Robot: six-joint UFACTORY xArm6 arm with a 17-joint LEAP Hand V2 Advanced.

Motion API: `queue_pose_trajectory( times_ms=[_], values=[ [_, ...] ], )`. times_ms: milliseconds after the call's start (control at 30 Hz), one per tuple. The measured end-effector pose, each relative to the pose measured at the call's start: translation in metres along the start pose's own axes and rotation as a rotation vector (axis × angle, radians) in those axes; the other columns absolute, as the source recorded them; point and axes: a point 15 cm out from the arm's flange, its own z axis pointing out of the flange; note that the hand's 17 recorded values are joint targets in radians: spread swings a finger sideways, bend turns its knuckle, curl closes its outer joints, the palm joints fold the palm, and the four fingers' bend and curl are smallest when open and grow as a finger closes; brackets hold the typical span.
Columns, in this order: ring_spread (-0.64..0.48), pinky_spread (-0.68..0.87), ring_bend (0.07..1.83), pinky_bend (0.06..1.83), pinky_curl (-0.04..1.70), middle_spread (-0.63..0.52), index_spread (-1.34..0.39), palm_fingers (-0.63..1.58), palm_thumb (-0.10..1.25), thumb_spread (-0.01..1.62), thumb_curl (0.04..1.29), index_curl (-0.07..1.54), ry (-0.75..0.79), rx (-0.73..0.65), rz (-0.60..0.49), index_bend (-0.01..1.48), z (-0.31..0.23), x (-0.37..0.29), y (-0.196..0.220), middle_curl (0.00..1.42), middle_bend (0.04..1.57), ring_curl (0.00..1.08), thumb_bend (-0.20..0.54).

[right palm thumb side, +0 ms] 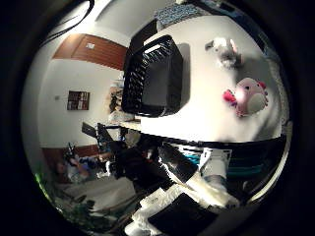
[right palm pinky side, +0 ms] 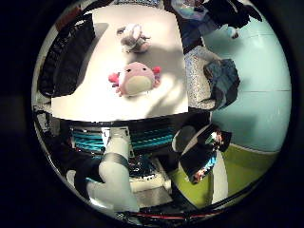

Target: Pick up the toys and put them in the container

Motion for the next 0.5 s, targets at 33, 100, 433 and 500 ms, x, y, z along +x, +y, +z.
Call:
queue_pose_trajectory(
  times_ms=[33,100,433,500],
  values=[
    [0.22,0.44,0.32,0.5,0.29,0.09,-0.35,0.09,0.54,1.11,0.3,0.27,0.008,-0.002,-0.001,0.16,0.0,0.002,0.001,0.32,0.2,0.25,-0.022],
    [0.22,0.44,0.32,0.49,0.29,0.09,-0.35,0.1,0.54,1.11,0.3,0.27,0.02,-0.006,-0.004,0.16,0.0,0.005,0.001,0.32,0.19,0.25,-0.022],
    [0.22,0.45,0.31,0.47,0.29,0.08,-0.35,0.12,0.54,1.11,0.31,0.27,0.062,-0.009,-0.008,0.16,0.005,0.02,-0.011,0.32,0.2,0.25,-0.021],
    [0.22,0.45,0.31,0.47,0.29,0.07,-0.35,0.12,0.54,1.11,0.31,0.27,0.088,-0.008,-0.008,0.15,0.009,0.03,-0.017,0.32,0.2,0.25,-0.023]
  ],
)
